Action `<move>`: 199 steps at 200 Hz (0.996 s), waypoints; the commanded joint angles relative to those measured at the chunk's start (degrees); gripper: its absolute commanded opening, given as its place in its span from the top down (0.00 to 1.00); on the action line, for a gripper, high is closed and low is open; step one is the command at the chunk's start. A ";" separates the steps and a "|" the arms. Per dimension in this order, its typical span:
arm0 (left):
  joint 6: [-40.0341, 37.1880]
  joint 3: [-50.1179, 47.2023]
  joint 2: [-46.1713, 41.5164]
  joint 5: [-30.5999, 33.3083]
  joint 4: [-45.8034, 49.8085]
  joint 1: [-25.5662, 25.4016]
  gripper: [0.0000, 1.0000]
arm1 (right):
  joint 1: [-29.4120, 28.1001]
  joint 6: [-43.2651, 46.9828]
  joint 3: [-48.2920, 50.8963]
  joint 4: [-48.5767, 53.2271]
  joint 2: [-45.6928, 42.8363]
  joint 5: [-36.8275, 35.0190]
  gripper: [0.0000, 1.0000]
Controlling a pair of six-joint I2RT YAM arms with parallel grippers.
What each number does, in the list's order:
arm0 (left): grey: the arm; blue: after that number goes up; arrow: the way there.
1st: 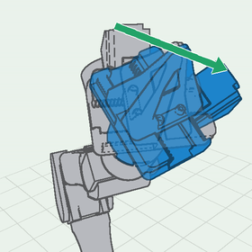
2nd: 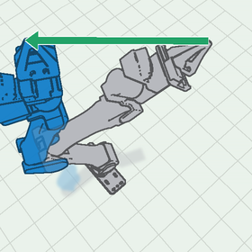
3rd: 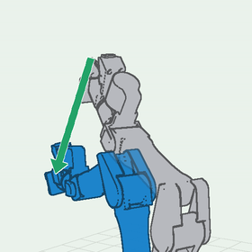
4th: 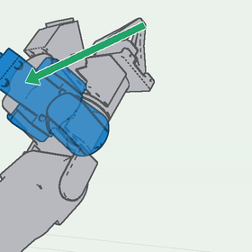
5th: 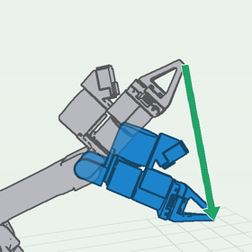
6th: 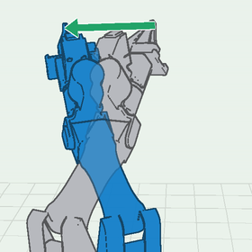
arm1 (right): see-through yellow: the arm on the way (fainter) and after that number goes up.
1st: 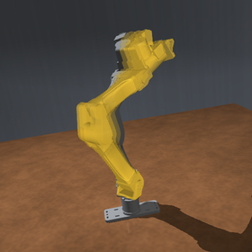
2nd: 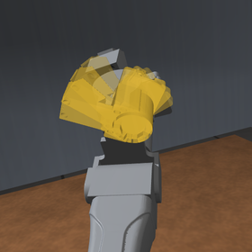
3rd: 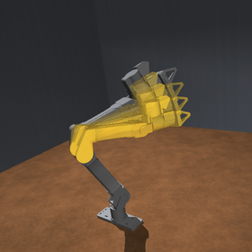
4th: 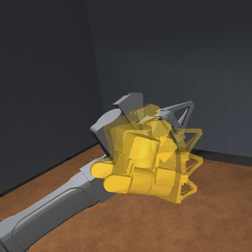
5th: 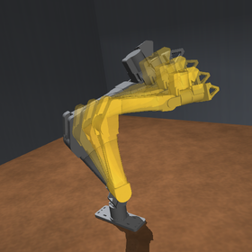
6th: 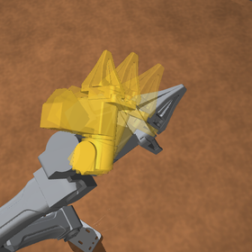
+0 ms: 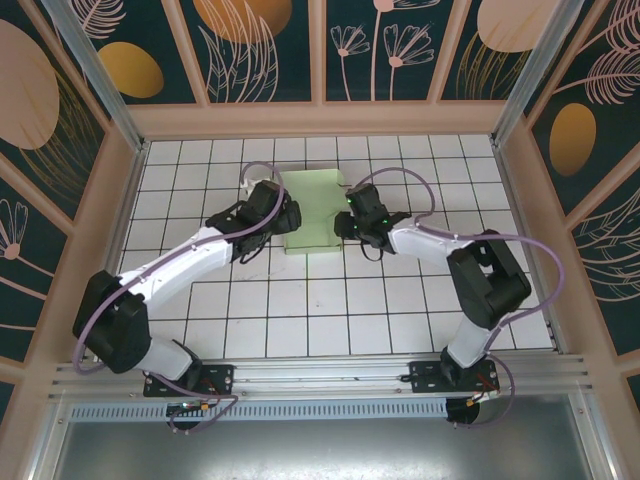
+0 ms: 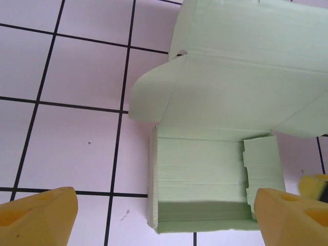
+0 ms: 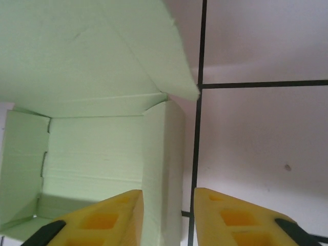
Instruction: Fold the paper box
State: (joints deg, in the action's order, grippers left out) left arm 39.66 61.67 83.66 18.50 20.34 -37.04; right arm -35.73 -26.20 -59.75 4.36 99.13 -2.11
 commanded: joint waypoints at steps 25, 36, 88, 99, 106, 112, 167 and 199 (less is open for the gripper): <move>-1.82 -5.43 -4.45 -0.49 -0.91 0.47 0.10 | -0.48 -0.72 -4.65 4.05 4.31 -3.11 0.74; -2.16 -5.65 -4.67 -0.35 -1.00 0.47 0.10 | -0.48 -0.48 -5.15 4.25 5.07 -2.91 0.74; -2.53 -5.59 -4.00 -0.18 -1.27 0.56 0.09 | -0.40 0.79 -7.72 5.52 8.66 -1.96 0.76; -2.73 -5.45 -3.94 -0.05 -1.22 0.55 0.09 | -0.48 0.95 -8.04 5.67 9.07 -1.93 0.79; -2.82 -5.42 -3.83 0.03 -1.05 0.56 0.09 | -0.48 0.97 -8.26 5.73 9.36 -2.01 0.80; -2.89 -5.46 -3.78 0.10 -1.00 0.56 0.09 | -0.46 1.01 -8.36 5.87 9.59 -2.15 0.81; -3.18 -5.60 -3.55 0.80 -0.39 0.62 0.09 | -1.37 3.02 -11.62 10.57 12.70 -7.70 0.86; -3.35 -5.60 -3.72 1.22 -0.21 0.62 0.09 | -2.82 4.32 -15.33 15.10 15.44 -12.85 0.82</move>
State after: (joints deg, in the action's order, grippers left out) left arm 37.50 56.53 80.29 18.52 19.73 -36.75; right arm -37.04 -23.68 -72.20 13.54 112.03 -8.64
